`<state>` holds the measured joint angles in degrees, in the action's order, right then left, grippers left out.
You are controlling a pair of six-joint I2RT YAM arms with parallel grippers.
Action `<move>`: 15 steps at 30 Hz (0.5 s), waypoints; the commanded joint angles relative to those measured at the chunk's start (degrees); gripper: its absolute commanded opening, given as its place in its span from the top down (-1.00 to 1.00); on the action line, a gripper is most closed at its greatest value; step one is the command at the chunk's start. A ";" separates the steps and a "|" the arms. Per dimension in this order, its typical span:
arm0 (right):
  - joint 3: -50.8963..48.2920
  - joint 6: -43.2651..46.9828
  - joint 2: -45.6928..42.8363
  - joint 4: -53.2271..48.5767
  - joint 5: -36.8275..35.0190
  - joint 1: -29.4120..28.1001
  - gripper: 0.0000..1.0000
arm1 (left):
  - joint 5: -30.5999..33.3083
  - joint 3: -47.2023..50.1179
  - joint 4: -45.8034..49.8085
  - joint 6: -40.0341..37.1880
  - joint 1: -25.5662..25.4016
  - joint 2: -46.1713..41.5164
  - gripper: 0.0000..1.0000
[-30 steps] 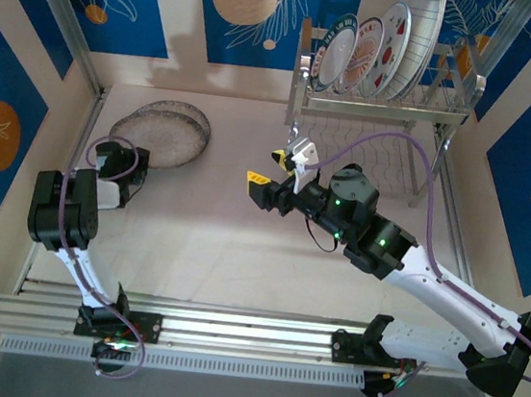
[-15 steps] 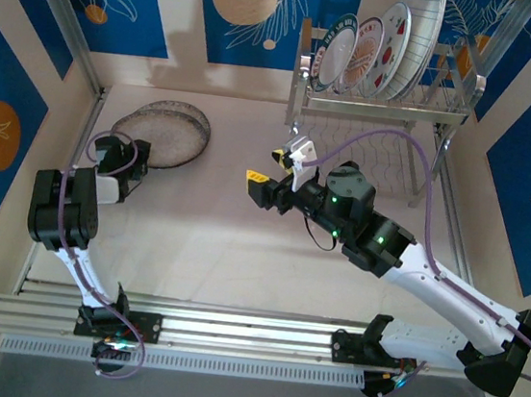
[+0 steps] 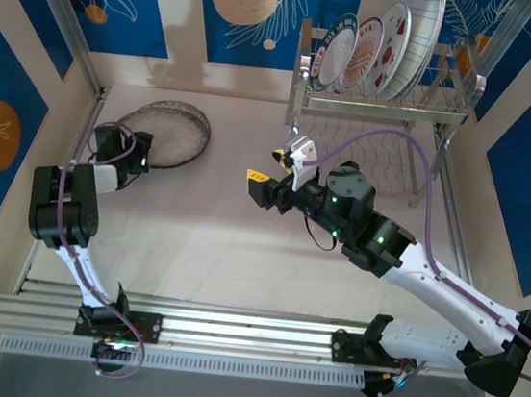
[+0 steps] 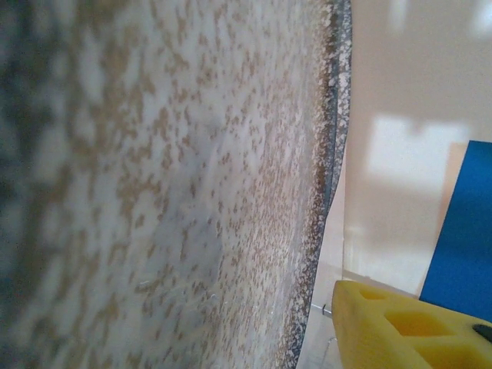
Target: Unload the plates from the dish rack
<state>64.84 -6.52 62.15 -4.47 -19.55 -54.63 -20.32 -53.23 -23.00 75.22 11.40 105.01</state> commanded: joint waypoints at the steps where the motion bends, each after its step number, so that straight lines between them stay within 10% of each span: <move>1: 1.70 -0.91 -0.67 -0.47 -1.71 0.24 -0.42 | -1.96 -3.74 2.79 -1.72 0.72 -0.08 -0.16; 15: 1.77 -1.30 -0.67 -0.87 -2.25 0.23 -0.42 | -1.14 -10.18 17.66 -5.61 0.64 1.38 -0.22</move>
<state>64.84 -7.16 62.15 -5.67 -20.64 -54.63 -20.95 -60.42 -7.94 71.55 11.40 106.32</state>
